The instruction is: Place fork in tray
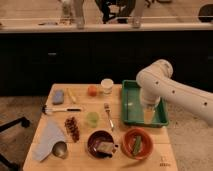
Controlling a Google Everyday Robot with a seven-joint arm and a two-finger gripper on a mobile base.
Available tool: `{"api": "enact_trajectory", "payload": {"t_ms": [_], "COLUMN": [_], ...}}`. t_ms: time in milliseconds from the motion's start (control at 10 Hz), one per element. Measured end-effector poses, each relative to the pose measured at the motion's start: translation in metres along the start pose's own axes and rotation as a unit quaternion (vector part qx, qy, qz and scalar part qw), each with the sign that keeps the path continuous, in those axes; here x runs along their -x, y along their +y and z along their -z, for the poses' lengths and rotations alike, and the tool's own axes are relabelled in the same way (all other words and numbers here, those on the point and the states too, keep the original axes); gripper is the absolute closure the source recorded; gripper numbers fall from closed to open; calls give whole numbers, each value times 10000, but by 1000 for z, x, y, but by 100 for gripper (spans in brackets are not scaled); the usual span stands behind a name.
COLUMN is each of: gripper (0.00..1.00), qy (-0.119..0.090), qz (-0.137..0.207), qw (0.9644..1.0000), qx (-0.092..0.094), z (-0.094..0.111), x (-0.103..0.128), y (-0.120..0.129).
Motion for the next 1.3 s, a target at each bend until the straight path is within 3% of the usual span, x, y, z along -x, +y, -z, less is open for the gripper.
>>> {"api": "enact_trajectory", "payload": {"t_ms": [300,700,800,1000,1300], "gripper": [20,20,20,20,20], "qy": [-346,-431,-416,-415,-747], "qz": [104,144,66,-138,-869], "qw": [9992,9988,9987,9982,9920], "qx": [163,192,270,410,532], "z": [-3,-3,-5,-17,-14], "x": [12,14,12,30,48], "y": [-9,-10,-10,-15,-24]}}
